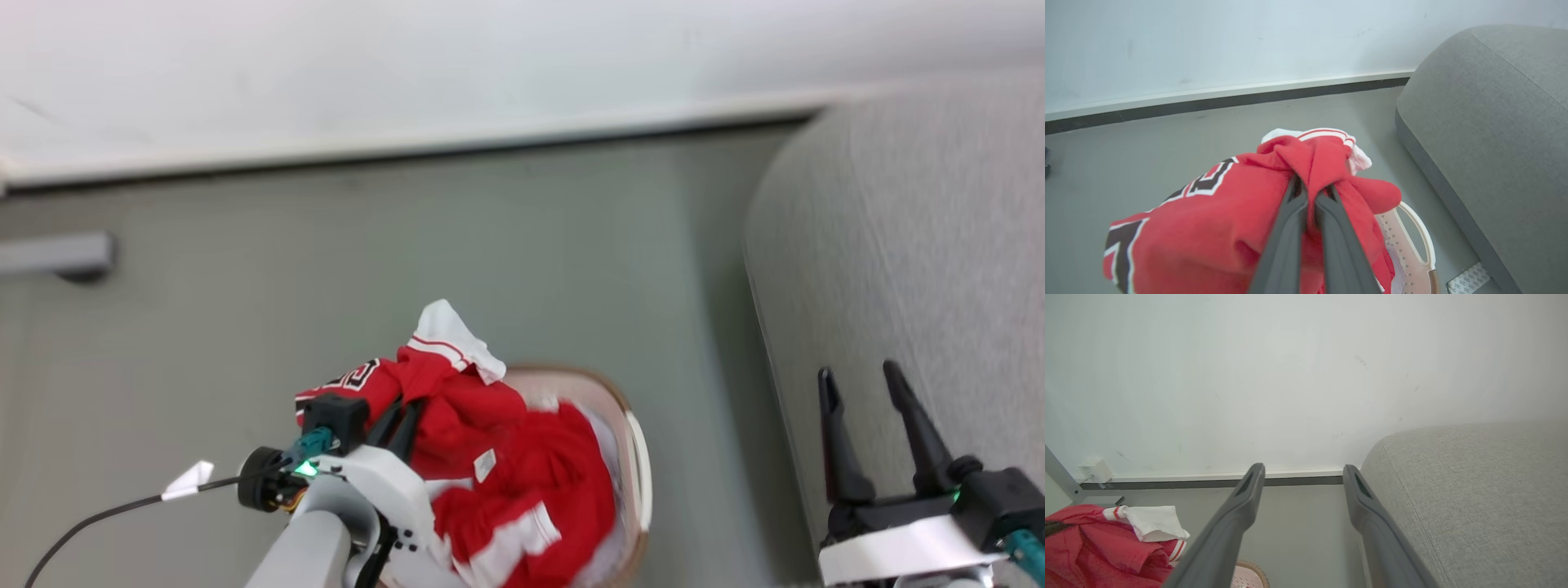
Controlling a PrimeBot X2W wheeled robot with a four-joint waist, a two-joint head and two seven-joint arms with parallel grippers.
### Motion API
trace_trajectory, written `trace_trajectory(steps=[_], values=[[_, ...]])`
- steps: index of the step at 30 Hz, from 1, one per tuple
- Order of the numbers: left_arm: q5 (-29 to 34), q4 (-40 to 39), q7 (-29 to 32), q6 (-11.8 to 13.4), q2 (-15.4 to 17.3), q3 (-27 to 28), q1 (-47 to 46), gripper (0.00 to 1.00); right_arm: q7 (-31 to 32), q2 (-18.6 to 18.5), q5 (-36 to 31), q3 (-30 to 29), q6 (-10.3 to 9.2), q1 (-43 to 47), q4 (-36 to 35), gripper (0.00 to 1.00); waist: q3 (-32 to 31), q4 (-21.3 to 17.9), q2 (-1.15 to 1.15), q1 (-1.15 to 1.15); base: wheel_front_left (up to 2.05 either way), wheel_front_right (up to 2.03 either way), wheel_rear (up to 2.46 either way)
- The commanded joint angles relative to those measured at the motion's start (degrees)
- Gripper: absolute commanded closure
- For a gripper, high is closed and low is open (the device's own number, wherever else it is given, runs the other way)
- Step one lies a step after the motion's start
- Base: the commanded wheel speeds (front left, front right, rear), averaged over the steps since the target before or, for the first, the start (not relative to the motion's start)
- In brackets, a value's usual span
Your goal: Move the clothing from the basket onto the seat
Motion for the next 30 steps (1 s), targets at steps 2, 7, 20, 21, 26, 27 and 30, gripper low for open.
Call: trace_trajectory(steps=[2, 7, 20, 21, 26, 27, 30], values=[[-1.0, -4.6, 1.8, -0.1, 0.3, -0.2, 2.5, 1.00, 0.0, -0.2, -0.6, 0.5, -0.14, 1.7, 0.5, 0.00, -9.2, 4.3, 0.00, 0.01, 0.00, 0.00, 0.00], [-2.5, -20.0, 8.1, 0.7, 2.6, 0.2, 7.3, 1.00, 0.0, -0.2, -1.5, 2.8, -0.13, 3.8, 0.1, 0.00, -13.0, 4.9, 0.00, 0.01, 0.00, 0.00, 0.00], [-5.9, -52.8, 23.3, 4.5, 5.8, 2.1, 15.5, 1.00, 0.0, -0.2, -6.5, 15.3, -0.13, 4.2, -2.9, 0.00, -17.6, 4.8, 0.00, 0.01, 0.00, 0.00, 0.00], [-5.7, -54.0, 23.9, 4.7, 6.2, 2.1, 15.5, 1.00, 0.0, -0.2, -6.6, 17.4, -0.14, 3.5, -2.4, 0.00, -17.8, 4.9, 0.00, 0.01, 0.00, 0.00, 0.00], [-6.6, -58.4, 26.4, 4.5, 6.3, 1.2, 15.1, 1.00, 0.0, -4.1, -4.0, 27.8, -0.14, -1.6, 0.7, 0.00, -18.1, 5.3, 0.00, 0.01, 0.00, 0.00, 0.00], [-6.4, -59.0, 26.9, 4.4, 6.3, 1.0, 15.0, 1.00, 0.0, -5.0, -3.6, 29.4, -0.14, -3.1, 1.3, 0.00, -18.1, 5.5, 0.00, 0.01, 0.00, 0.00, 0.00], [-6.7, -60.4, 27.9, 3.9, 5.9, -0.3, 14.4, 1.00, 0.0, -7.7, -3.1, 34.0, -0.14, -7.5, 4.0, 0.00, -18.3, 6.1, 0.00, 0.01, 0.00, 0.00, 0.00]])
